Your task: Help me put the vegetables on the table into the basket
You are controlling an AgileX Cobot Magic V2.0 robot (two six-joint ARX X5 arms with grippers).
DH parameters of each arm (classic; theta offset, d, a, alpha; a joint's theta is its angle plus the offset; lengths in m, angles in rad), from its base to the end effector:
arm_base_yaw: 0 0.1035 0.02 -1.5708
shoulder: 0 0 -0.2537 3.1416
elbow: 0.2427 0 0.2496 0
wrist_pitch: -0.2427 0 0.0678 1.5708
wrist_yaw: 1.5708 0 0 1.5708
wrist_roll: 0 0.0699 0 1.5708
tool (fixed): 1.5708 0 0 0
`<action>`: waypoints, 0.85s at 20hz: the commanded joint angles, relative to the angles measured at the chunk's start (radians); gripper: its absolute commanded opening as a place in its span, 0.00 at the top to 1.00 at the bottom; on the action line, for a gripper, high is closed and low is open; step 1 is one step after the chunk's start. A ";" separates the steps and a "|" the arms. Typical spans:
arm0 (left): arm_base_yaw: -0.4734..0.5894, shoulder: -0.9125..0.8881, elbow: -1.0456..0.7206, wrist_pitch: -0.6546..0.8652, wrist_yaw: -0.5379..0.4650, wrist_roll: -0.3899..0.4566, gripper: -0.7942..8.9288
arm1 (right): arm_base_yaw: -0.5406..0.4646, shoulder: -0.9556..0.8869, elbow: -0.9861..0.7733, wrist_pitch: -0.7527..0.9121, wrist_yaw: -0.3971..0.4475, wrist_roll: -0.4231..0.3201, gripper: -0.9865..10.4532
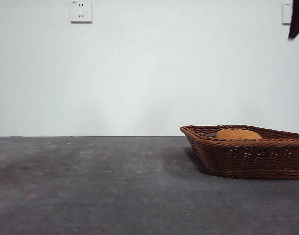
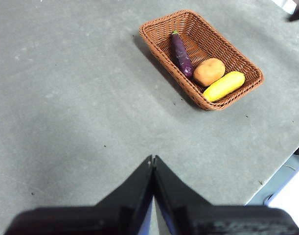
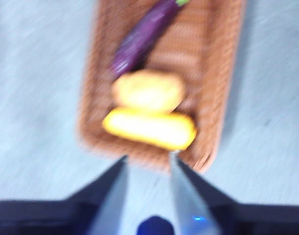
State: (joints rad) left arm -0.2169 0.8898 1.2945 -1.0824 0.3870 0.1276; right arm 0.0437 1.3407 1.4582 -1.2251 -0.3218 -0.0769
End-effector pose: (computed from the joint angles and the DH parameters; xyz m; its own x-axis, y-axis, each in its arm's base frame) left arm 0.1531 -0.0608 0.3681 0.6233 -0.5238 -0.5806 0.5604 0.8171 -0.1356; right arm 0.2544 0.0333 0.3185 0.4097 0.3345 -0.8487 -0.2507 0.9358 0.2478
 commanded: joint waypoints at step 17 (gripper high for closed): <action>0.003 0.021 0.001 0.014 0.002 0.011 0.92 | 0.134 -0.217 0.000 -0.129 0.028 0.003 0.91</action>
State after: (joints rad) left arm -0.2169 0.9112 1.2945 -1.0760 0.3870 0.1303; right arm 0.1757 1.1210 1.4582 -1.3510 -0.2943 -0.0753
